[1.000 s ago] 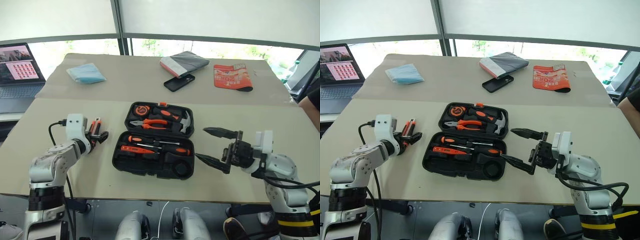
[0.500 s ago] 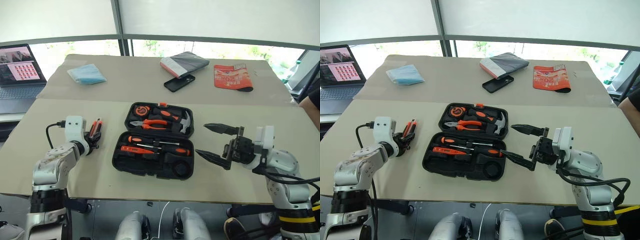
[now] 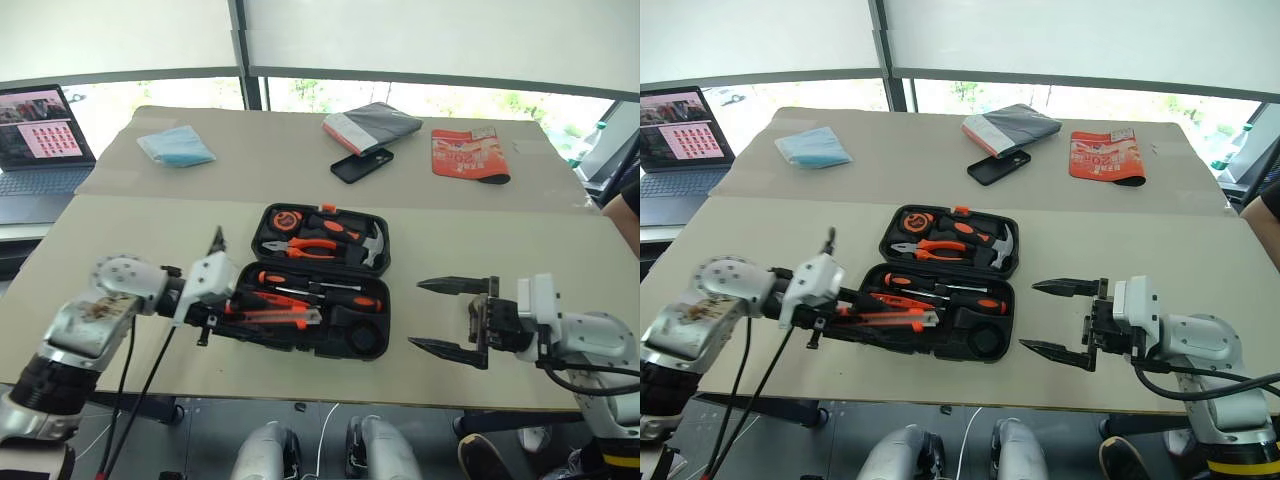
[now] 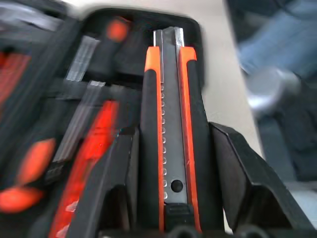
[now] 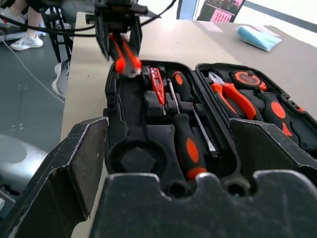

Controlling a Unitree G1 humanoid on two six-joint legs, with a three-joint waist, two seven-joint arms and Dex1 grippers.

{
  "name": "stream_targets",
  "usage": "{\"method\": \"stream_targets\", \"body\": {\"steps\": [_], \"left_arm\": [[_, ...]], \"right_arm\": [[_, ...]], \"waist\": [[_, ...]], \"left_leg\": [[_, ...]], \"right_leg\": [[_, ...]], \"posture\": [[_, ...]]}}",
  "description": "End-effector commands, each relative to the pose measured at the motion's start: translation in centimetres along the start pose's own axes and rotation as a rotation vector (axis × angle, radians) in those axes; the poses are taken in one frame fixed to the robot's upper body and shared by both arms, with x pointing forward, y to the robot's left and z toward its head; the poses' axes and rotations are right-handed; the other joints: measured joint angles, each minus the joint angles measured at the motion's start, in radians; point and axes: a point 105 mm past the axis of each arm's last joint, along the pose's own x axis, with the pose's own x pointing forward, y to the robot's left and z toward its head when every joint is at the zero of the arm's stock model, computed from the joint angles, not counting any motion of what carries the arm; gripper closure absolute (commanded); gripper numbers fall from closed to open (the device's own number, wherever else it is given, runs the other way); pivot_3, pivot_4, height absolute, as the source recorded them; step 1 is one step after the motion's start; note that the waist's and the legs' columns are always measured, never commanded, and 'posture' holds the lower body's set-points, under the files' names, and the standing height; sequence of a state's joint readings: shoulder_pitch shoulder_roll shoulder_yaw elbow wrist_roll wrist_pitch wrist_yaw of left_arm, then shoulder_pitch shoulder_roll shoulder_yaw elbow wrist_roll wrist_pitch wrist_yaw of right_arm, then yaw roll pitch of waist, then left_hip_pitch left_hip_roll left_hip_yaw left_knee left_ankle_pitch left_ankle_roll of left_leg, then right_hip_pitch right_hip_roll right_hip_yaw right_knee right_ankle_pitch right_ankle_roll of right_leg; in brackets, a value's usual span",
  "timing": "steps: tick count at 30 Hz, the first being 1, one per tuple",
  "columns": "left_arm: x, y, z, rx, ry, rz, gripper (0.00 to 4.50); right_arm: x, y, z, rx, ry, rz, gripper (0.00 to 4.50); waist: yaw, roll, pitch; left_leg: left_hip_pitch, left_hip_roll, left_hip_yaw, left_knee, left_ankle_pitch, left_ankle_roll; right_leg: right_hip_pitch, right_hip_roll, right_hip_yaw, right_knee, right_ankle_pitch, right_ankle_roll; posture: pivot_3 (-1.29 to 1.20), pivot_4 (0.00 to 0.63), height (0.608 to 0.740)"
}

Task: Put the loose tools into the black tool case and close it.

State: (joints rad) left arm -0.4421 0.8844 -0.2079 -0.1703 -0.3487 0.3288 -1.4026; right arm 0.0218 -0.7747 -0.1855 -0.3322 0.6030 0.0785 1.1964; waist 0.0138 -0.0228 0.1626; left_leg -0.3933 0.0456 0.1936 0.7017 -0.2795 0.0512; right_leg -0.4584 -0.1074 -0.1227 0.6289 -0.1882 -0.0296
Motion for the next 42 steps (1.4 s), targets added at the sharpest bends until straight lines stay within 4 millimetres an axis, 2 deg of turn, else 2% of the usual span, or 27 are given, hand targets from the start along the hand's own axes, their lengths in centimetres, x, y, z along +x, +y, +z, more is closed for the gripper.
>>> {"method": "stream_targets", "body": {"steps": [1, 4, 6, 17, 21, 26, 28, 29, 33, 36, 40, 41, 42], "left_arm": [[1.1, 0.6, -0.4, 0.120, 0.098, -0.002, 2.80], [1.7, 0.9, -0.8, 0.124, 0.106, 0.003, 2.80], [1.9, 0.8, -1.0, 0.147, 0.123, -0.015, 2.80], [3.2, 1.3, -0.7, 0.147, 0.093, -0.039, 2.80], [3.5, 1.3, -1.2, 0.157, 0.122, -0.045, 2.80], [3.8, 1.0, -1.1, 0.092, 0.080, -0.050, 2.80], [3.8, 0.8, -1.0, 0.059, 0.054, -0.052, 1.87], [3.8, 1.0, -0.6, 0.067, 0.017, -0.042, 1.63], [2.4, 3.1, 0.4, 0.104, -0.090, 0.075, 0.19], [1.1, 4.2, 2.0, 0.064, -0.224, 0.138, 0.07], [0.0, 4.4, 2.0, 0.051, -0.276, 0.164, 0.07], [-0.2, 3.8, 1.6, 0.048, -0.275, 0.138, 0.64], [-0.3, 3.5, 1.3, 0.048, -0.267, 0.127, 0.75]], "right_arm": [[-0.3, 0.4, 1.4, -0.027, -0.011, -0.009, 0.00], [-0.1, 0.8, 1.6, -0.014, -0.012, -0.017, 0.00], [-0.1, 0.9, 1.7, -0.012, -0.012, -0.020, 0.00], [0.1, 1.0, 1.6, 0.006, -0.012, -0.043, 0.00], [0.4, 1.0, 1.5, 0.009, -0.016, -0.044, 0.00], [0.6, 0.8, 1.4, 0.013, -0.021, -0.049, 0.00], [0.7, 0.7, 1.3, 0.015, -0.022, -0.050, 0.00], [0.7, 0.7, 1.3, 0.016, -0.023, -0.051, 0.00], [0.6, 0.6, 1.2, 0.017, -0.023, -0.055, 0.00], [0.4, 0.6, 1.0, 0.019, -0.019, -0.058, 0.00], [0.2, 0.5, 0.7, 0.025, -0.017, -0.070, 0.00], [0.1, 0.5, 0.6, 0.028, -0.017, -0.075, 0.00], [0.0, 0.5, 0.5, 0.031, -0.016, -0.080, 0.00]], "waist": [[-0.001, 0.000, 0.000], [-0.002, 0.000, 0.000], [-0.002, 0.000, 0.000], [0.001, 0.000, 0.000], [0.001, 0.000, 0.000], [0.001, 0.000, 0.000], [0.002, 0.000, 0.000], [0.002, 0.000, 0.000], [0.002, 0.000, 0.000], [0.002, 0.000, 0.000], [0.000, 0.000, 0.000], [-0.001, 0.000, 0.000], [-0.003, 0.000, 0.000]], "left_leg": [[0.000, 0.000, 0.000, 0.000, 0.000, 0.000], [0.001, 0.000, -0.001, 0.000, 0.000, 0.002], [0.000, 0.000, -0.001, 0.000, 0.005, 0.012], [-0.002, -0.001, -0.002, 0.002, 0.003, 0.016], [-0.002, -0.001, -0.002, 0.002, 0.003, 0.016], [-0.002, -0.001, -0.002, 0.003, 0.003, 0.016], [-0.002, -0.001, -0.002, 0.004, 0.003, 0.016], [-0.002, -0.001, -0.002, 0.004, 0.003, 0.016], [-0.003, -0.001, -0.002, 0.004, 0.003, 0.017], [-0.004, -0.001, -0.003, 0.004, 0.003, 0.017], [-0.005, 0.000, -0.004, 0.010, 0.003, 0.018], [-0.005, 0.000, -0.004, 0.010, 0.002, 0.018], [-0.005, 0.000, -0.004, 0.010, 0.002, 0.018]], "right_leg": [[0.000, 0.000, 0.000, 0.000, 0.000, 0.000], [0.000, 0.001, 0.001, 0.000, 0.000, 0.000], [0.000, 0.003, 0.000, 0.000, 0.000, 0.000], [0.000, 0.002, 0.000, -0.001, 0.000, 0.001], [0.000, 0.003, 0.000, -0.001, 0.000, 0.001], [0.001, 0.003, 0.000, 0.000, 0.000, 0.001], [0.001, 0.003, 0.000, 0.000, 0.000, 0.001], [0.001, 0.002, 0.000, -0.001, 0.000, 0.001], [0.001, 0.002, -0.001, -0.001, 0.000, 0.002], [0.000, 0.002, -0.001, -0.001, 0.000, 0.002], [0.001, 0.002, -0.002, 0.001, 0.000, 0.002], [0.001, 0.002, -0.002, 0.001, 0.000, 0.003], [0.001, 0.002, -0.002, 0.001, 0.001, 0.003]], "posture": [[0.00, 0.150, 0.740], [0.00, 0.150, 0.740], [0.00, 0.150, 0.740], [0.00, 0.150, 0.740], [0.00, 0.150, 0.740], [0.00, 0.150, 0.740], [0.00, 0.150, 0.740], [0.00, 0.150, 0.740], [0.00, 0.150, 0.740], [0.00, 0.150, 0.740], [0.00, 0.150, 0.740], [0.00, 0.150, 0.740], [0.00, 0.150, 0.740]]}}
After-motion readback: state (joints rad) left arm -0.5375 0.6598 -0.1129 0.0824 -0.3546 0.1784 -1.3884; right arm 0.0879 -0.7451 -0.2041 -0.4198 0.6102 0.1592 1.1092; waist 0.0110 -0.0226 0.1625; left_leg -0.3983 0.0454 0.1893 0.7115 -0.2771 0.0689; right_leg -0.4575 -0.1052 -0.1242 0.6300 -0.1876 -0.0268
